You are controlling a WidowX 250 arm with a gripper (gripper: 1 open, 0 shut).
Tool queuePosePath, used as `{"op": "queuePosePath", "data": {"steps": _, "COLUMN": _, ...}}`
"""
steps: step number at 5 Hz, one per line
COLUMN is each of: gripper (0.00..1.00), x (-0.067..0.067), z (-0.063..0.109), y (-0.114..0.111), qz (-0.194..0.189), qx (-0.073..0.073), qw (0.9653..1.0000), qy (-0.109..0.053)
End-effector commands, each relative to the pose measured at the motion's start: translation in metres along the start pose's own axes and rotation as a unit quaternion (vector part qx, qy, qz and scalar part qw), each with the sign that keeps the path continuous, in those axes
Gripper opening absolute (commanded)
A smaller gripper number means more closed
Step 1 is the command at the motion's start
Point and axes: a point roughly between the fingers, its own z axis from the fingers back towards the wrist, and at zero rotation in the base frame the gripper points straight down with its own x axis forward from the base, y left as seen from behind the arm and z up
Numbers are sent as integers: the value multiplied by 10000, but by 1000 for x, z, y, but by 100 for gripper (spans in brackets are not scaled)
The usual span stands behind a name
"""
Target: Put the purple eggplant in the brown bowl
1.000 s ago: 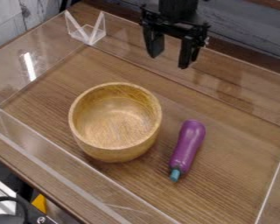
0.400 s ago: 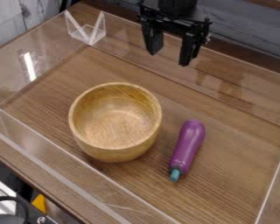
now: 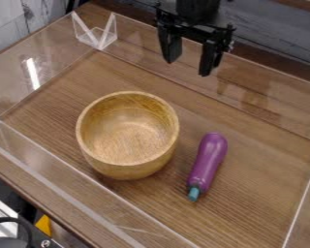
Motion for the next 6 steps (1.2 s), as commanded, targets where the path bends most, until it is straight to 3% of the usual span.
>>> {"op": "queuePosePath", "data": {"steps": 1, "gripper": 100, "x": 3, "z": 17, "y": -3, "qz": -104, "qx": 38, "qw": 9993, "qy": -352}}
{"op": "queuePosePath", "data": {"steps": 6, "gripper": 100, "x": 7, "z": 16, "y": -2, "qz": -169, "qx": -7, "qw": 9990, "qy": -425}}
